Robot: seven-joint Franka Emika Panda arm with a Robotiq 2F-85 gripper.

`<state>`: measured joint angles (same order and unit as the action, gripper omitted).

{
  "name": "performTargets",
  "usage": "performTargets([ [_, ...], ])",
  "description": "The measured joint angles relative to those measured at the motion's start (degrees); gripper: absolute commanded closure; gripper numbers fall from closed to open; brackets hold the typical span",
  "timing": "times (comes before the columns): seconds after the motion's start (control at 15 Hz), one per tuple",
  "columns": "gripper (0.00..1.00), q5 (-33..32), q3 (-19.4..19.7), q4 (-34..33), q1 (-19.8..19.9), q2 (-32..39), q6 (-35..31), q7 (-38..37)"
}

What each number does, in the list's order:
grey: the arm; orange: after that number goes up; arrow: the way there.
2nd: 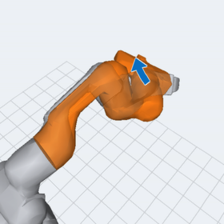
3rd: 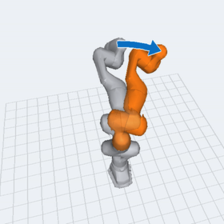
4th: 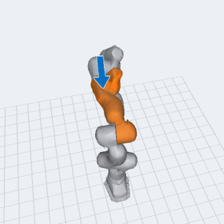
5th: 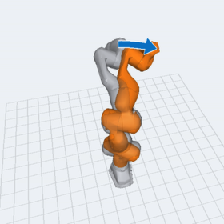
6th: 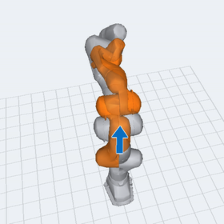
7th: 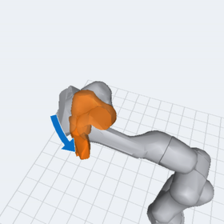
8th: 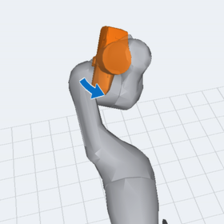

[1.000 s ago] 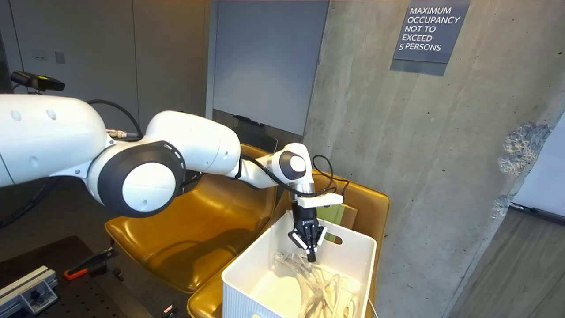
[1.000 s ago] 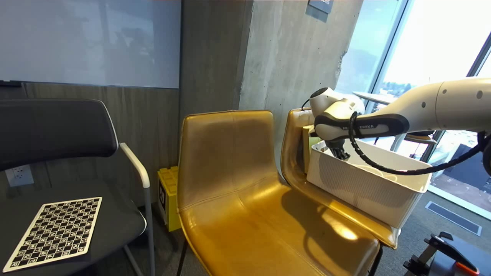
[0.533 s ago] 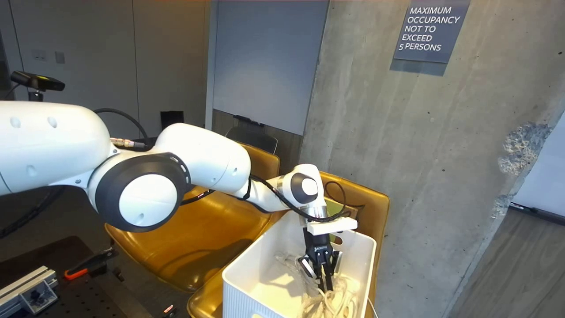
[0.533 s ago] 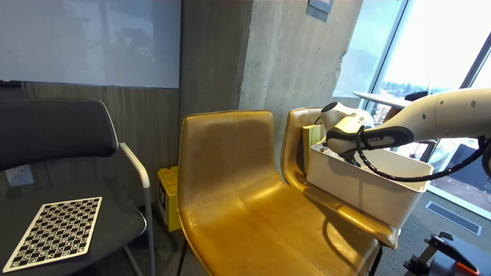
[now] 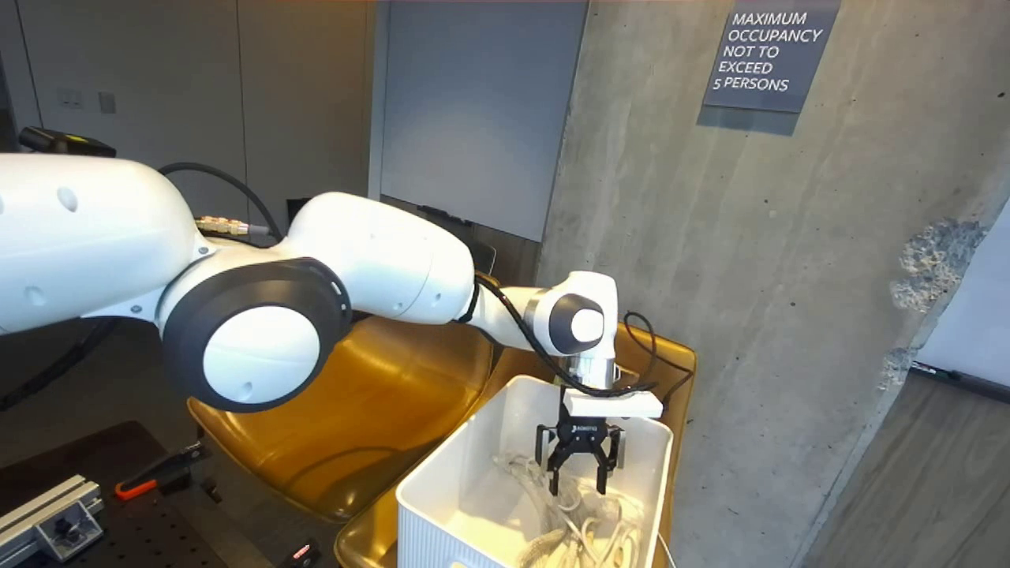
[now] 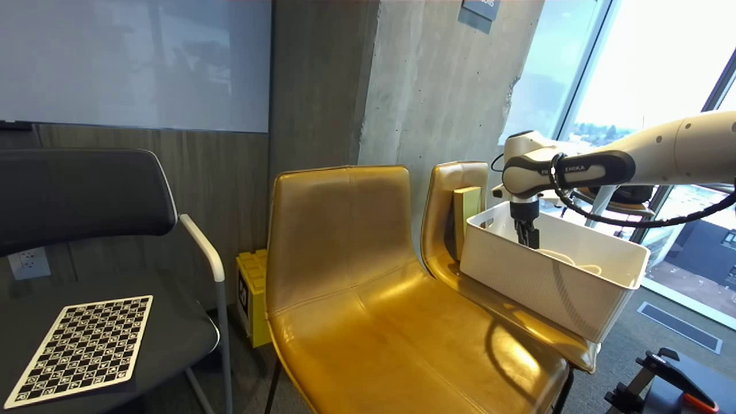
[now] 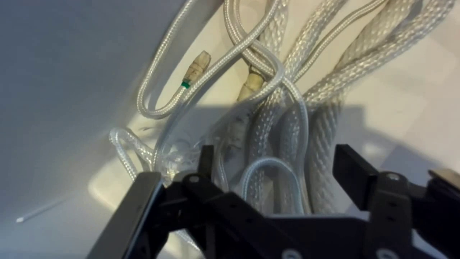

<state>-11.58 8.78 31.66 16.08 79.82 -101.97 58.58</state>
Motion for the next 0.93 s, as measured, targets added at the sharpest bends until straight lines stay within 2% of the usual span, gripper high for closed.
performTargets([
  [0.4, 0.0, 8.8, -4.8, 0.6, 3.0, -7.3, 0.1, -3.1],
  [0.6, 0.0, 11.1, -5.3, 1.3, 3.3, -11.1, 1.4, -7.1],
  [0.93, 0.0, 12.6, -5.4, 3.2, 2.8, -18.2, 7.4, -14.5],
])
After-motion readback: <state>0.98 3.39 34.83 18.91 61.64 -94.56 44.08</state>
